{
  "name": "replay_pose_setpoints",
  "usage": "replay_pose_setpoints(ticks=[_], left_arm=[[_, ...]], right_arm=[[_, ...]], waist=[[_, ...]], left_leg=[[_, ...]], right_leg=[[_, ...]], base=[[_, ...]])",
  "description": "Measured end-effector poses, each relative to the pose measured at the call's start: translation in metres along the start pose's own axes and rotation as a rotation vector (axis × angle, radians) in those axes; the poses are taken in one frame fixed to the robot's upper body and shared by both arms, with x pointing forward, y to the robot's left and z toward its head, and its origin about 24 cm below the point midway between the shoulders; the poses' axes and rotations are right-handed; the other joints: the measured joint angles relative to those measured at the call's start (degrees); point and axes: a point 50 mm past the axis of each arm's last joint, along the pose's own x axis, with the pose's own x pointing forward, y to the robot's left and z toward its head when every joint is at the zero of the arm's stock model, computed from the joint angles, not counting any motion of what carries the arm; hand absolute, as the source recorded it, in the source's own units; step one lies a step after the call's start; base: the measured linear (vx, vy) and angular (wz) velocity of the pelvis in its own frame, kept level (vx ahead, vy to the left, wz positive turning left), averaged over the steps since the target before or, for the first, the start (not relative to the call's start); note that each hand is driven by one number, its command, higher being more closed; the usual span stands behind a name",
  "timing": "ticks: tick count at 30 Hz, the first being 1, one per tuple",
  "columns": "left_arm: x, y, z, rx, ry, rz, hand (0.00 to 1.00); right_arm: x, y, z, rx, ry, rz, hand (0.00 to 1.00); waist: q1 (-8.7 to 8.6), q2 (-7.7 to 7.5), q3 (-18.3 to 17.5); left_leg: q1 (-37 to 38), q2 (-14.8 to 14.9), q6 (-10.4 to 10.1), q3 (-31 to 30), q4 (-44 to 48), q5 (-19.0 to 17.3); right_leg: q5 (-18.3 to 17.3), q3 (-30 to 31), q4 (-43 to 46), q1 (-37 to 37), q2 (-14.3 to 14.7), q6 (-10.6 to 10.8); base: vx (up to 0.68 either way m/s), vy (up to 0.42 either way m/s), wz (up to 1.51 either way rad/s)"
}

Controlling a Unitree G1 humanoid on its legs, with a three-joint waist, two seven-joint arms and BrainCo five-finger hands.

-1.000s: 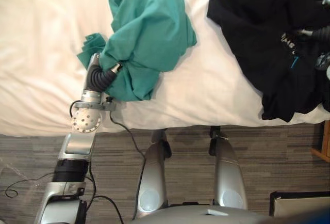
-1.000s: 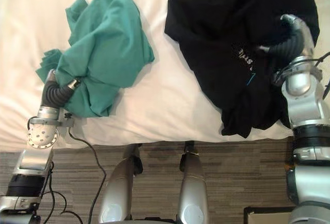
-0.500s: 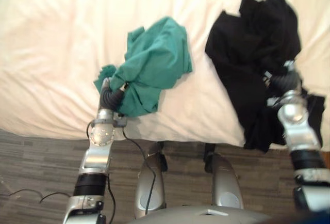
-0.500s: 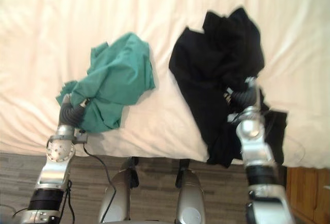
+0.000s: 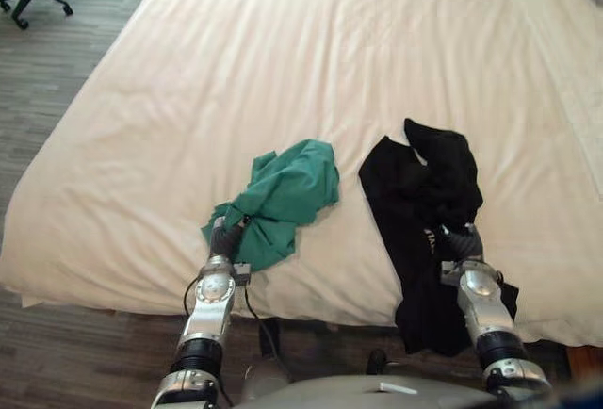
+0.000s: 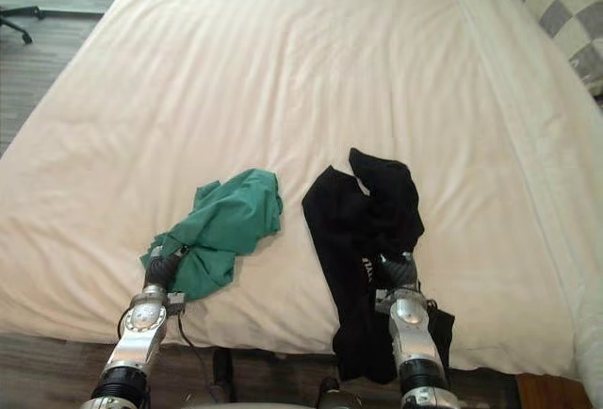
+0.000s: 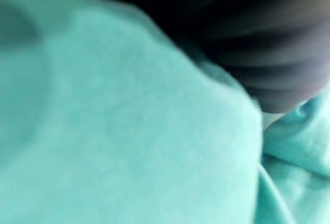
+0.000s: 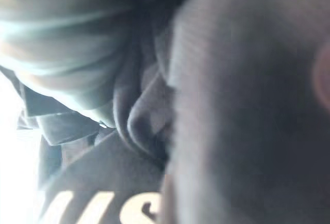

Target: Tidy the bed and pick cloth on bed and put in laundry

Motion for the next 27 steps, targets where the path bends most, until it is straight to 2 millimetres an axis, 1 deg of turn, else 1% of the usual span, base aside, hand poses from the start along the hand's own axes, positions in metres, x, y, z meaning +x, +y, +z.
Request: replay_pose_setpoints(ticks=[2, 3, 4, 5, 6, 7, 8, 10, 11, 12, 14, 15, 16, 17, 18, 19, 20, 21, 22, 23, 24, 25, 26, 27], left_arm=[[-0.009, 0.0, -0.006, -0.094, 0.017, 0.002, 1.0], [-0.011, -0.001, -0.007, -0.113, 0.016, 0.003, 1.0], [-0.02, -0.005, -0.009, -0.146, 0.013, -0.006, 1.0], [-0.031, -0.015, -0.013, -0.185, 0.023, -0.032, 1.0], [-0.034, -0.017, -0.015, -0.197, 0.028, -0.034, 1.0], [-0.046, -0.019, -0.019, -0.233, 0.044, -0.025, 1.0], [-0.048, -0.02, -0.02, -0.242, 0.047, -0.015, 1.0], [-0.055, -0.017, -0.027, -0.264, 0.077, 0.007, 1.0], [-0.059, -0.018, -0.029, -0.294, 0.09, 0.027, 1.0], [-0.059, -0.02, -0.028, -0.301, 0.091, 0.03, 1.0], [-0.062, -0.03, -0.03, -0.33, 0.118, 0.016, 1.0], [-0.066, -0.036, -0.031, -0.35, 0.131, 0.005, 1.0], [-0.068, -0.039, -0.032, -0.366, 0.136, 0.005, 1.0], [-0.07, -0.041, -0.03, -0.385, 0.137, 0.006, 1.0], [-0.072, -0.044, -0.027, -0.398, 0.126, 0.0, 1.0], [-0.073, -0.044, -0.025, -0.404, 0.118, -0.001, 1.0], [-0.074, -0.044, -0.02, -0.412, 0.099, -0.003, 1.0], [-0.072, -0.043, -0.012, -0.431, 0.067, -0.001, 1.0], [-0.072, -0.043, -0.01, -0.438, 0.059, 0.001, 1.0], [-0.073, -0.04, -0.005, -0.444, 0.036, 0.004, 1.0], [-0.078, -0.038, -0.007, -0.448, 0.037, 0.01, 1.0], [-0.082, -0.038, -0.01, -0.448, 0.049, 0.013, 1.0], [-0.08, -0.041, -0.009, -0.447, 0.046, -0.001, 1.0], [-0.077, -0.044, -0.009, -0.451, 0.047, -0.01, 1.0]], right_arm=[[-0.017, 0.003, -0.012, 0.059, 0.017, 0.018, 1.0], [-0.021, 0.002, -0.014, 0.063, 0.017, 0.024, 1.0], [-0.031, 0.001, -0.019, 0.064, 0.019, 0.033, 1.0], [-0.045, -0.004, -0.027, 0.085, 0.026, 0.025, 1.0], [-0.05, -0.006, -0.032, 0.089, 0.038, 0.02, 1.0], [-0.063, -0.003, -0.044, 0.09, 0.08, 0.025, 1.0], [-0.065, -0.002, -0.046, 0.089, 0.087, 0.031, 1.0], [-0.069, 0.002, -0.05, 0.088, 0.1, 0.042, 1.0], [-0.072, 0.007, -0.051, 0.085, 0.105, 0.05, 1.0], [-0.072, 0.007, -0.051, 0.075, 0.101, 0.049, 1.0], [-0.076, 0.006, -0.048, 0.069, 0.083, 0.041, 1.0], [-0.08, 0.005, -0.046, 0.065, 0.071, 0.042, 1.0], [-0.082, 0.005, -0.045, 0.059, 0.066, 0.043, 1.0], [-0.085, 0.007, -0.043, 0.046, 0.055, 0.048, 1.0], [-0.087, 0.01, -0.038, 0.041, 0.03, 0.065, 1.0], [-0.087, 0.012, -0.036, 0.039, 0.019, 0.071, 1.0], [-0.087, 0.014, -0.031, 0.04, -0.002, 0.08, 1.0], [-0.086, 0.017, -0.022, 0.054, -0.036, 0.08, 1.0], [-0.086, 0.016, -0.02, 0.057, -0.044, 0.078, 1.0], [-0.087, 0.015, -0.019, 0.053, -0.05, 0.075, 1.0], [-0.087, 0.012, -0.017, 0.044, -0.058, 0.071, 1.0], [-0.087, 0.011, -0.016, 0.045, -0.064, 0.071, 1.0], [-0.085, 0.008, -0.015, 0.039, -0.071, 0.062, 1.0], [-0.083, 0.005, -0.014, 0.032, -0.073, 0.054, 1.0]], waist=[[0.05, -0.1, -0.04], [-0.01, -0.05, -0.03], [-0.3, 0.42, 0.02], [-0.75, 1.12, -0.09], [-0.69, 1.11, -0.08], [-0.53, -0.57, 0.0], [-0.47, -1.27, -0.06], [0.3, -2.68, -0.91], [0.21, -3.45, -0.94], [0.19, -3.48, -0.93], [0.65, -2.32, -0.03], [1.45, -1.55, 0.44], [1.81, -1.3, 0.6], [2.54, -0.94, 0.92], [2.6, -0.21, 1.47], [2.42, -0.08, 1.56], [2.2, 0.05, 1.97], [1.88, 0.3, 3.24], [1.84, 0.53, 3.69], [1.94, 0.19, 4.39], [3.39, 3.24, 3.69], [3.03, 3.91, 3.49], [1.41, 5.39, 3.67], [0.31, 6.85, 3.88]], left_leg=[[1.23, -0.07, -0.11, -0.54, -0.28, -0.11], [1.27, -0.03, -0.13, -1.12, -0.17, -0.17], [0.97, 0.23, -0.06, -3.53, 0.02, -0.61], [0.41, 0.54, -0.2, -6.87, 0.03, -1.44], [0.14, 0.55, -0.12, -7.9, 0.02, -1.44], [-0.52, -0.13, 0.14, -10.53, 0.02, -1.6], [-0.63, -0.56, 0.11, -11.23, 0.03, -1.59], [-1.43, -1.47, -0.28, -12.57, 0.05, -1.25], [-2.43, -2.02, -1.13, -15.06, 0.07, 0.09], [-2.67, -2.02, -1.16, -16.05, 0.07, 0.33], [-3.34, -2.14, -1.42, -19.78, 0.08, 1.25], [-3.91, -2.23, -1.6, -22.0, 0.1, 1.75], [-4.37, -2.32, -1.64, -22.59, 0.42, 1.86], [-6.47, -3.02, -1.68, -24.49, 2.59, 1.88], [-9.56, -4.22, -1.33, -26.05, 5.47, 2.16], [-10.68, -4.85, -0.69, -26.01, 6.27, 2.68], [-12.12, -5.9, 5.45, -22.73, 6.29, 2.39], [-14.71, -5.05, 18.02, -11.61, 8.1, -2.56], [-15.46, -4.37, 20.42, -7.34, 9.43, -4.7], [-18.15, -1.42, 20.65, 4.25, 17.75, -7.93], [-17.33, 0.53, 20.99, 11.79, 22.61, -9.35], [-17.41, 0.38, 21.03, 11.56, 21.52, -9.0], [-17.41, -0.25, 23.57, 12.87, 20.25, -13.79], [-17.37, -0.02, 23.08, 13.17, 18.64, -15.69]], right_leg=[[-0.09, -0.15, -0.37, 2.15, 0.06, -0.02], [-0.18, 0.23, 0.06, 2.22, 0.13, -0.12], [-0.87, 3.1, 2.19, 1.72, 0.64, -0.96], [-1.89, 8.75, 4.96, 1.14, 1.82, -2.68], [-2.2, 11.17, 6.11, 0.88, 2.28, -3.2], [-4.89, 16.36, 10.19, -0.1, 2.63, -3.09], [-5.95, 16.34, 10.61, 0.01, 2.3, -2.89], [-8.21, 15.97, 10.32, 0.54, 1.54, -2.42], [-9.18, 14.52, 9.01, 1.9, 1.34, -2.06], [-9.18, 13.5, 8.58, 2.41, 1.5, -2.06], [-9.17, 9.77, 7.04, 4.61, 2.02, -2.07], [-9.19, 7.57, 6.68, 5.42, 2.43, -2.09], [-9.26, 6.88, 6.55, 5.72, 2.6, -2.2], [-9.64, 4.65, 6.72, 5.8, 2.76, -2.77], [-10.37, 0.98, 7.57, 5.74, 2.89, -2.92], [-10.77, -0.54, 7.82, 5.73, 2.78, -2.95], [-11.33, -3.9, 7.84, 6.01, 2.27, -3.33], [-10.53, -8.93, 6.28, 7.9, 1.95, -3.28], [-10.21, -10.21, 5.68, 8.61, 1.92, -3.26], [-10.08, -13.39, 5.91, 9.44, 1.41, -3.4], [-9.92, -16.27, 7.3, 10.31, 2.57, -3.7], [-9.79, -17.21, 8.19, 10.39, 2.86, -3.84], [-8.12, -17.93, 13.96, 8.37, 2.12, -6.2], [-7.21, -18.0, 17.87, 5.9, 1.84, -6.87]], base=[[0.03, -0.01, 0.09], [0.05, -0.02, 0.24], [0.02, -0.006, 0.69], [0.03, 0.006, 0.84], [0.03, -0.005, 1.25], [0.03, -0.057, 0.88], [0.0, -0.086, 0.82], [0.0, -0.113, 0.47], [0.0, -0.106, 0.67], [-0.01, -0.117, 0.93], [-0.04, -0.084, 0.92], [-0.05, -0.071, 0.83], [-0.06, -0.066, 0.84], [-0.06, -0.052, 1.07], [-0.07, -0.042, 1.2], [-0.06, -0.016, 1.44], [-0.05, -0.021, 1.86], [-0.04, -0.031, 1.93], [-0.06, -0.046, 2.13], [-0.03, -0.023, 1.58], [0.0, 0.003, 1.52], [0.05, 0.045, 1.74], [0.04, 0.057, 1.72], [0.0, 0.087, 2.4]])
